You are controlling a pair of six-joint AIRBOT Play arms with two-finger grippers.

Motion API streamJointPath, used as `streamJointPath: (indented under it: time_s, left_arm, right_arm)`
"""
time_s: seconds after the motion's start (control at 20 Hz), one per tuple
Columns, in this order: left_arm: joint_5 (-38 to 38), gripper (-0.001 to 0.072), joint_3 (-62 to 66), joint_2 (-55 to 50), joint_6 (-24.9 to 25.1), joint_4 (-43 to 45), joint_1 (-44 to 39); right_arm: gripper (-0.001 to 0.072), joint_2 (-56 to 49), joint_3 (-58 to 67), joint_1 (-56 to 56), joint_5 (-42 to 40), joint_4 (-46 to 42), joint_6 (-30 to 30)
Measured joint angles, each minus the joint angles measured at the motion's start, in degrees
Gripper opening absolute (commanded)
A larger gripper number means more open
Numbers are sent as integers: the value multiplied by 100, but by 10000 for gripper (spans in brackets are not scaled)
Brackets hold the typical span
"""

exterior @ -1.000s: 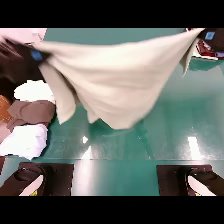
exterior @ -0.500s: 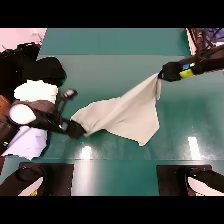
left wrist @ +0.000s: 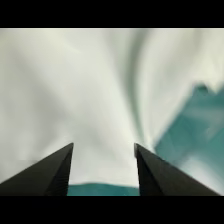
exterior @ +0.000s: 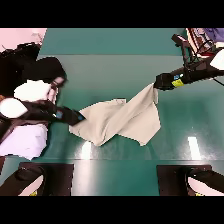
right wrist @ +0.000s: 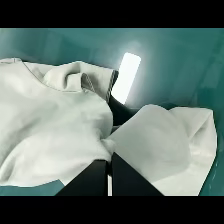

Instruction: Fold the shirts.

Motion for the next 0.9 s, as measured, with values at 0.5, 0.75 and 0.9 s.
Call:
streamJointPath:
  time_s: [0.5, 0.75, 0.9]
  left_arm:
    - [57, 468, 308, -2391, 984, -48, 1314]
    - [-2, 131, 339, -3056, 1467, -435, 1084]
    - [-44, 26, 560, -3158, 1440, -490, 1027]
  right_arm:
    - [14, 68, -20, 0, -37, -2, 0]
    - [15, 68, -20, 0, -37, -4, 0]
    - [14, 87, -9, -26, -35, -2, -2]
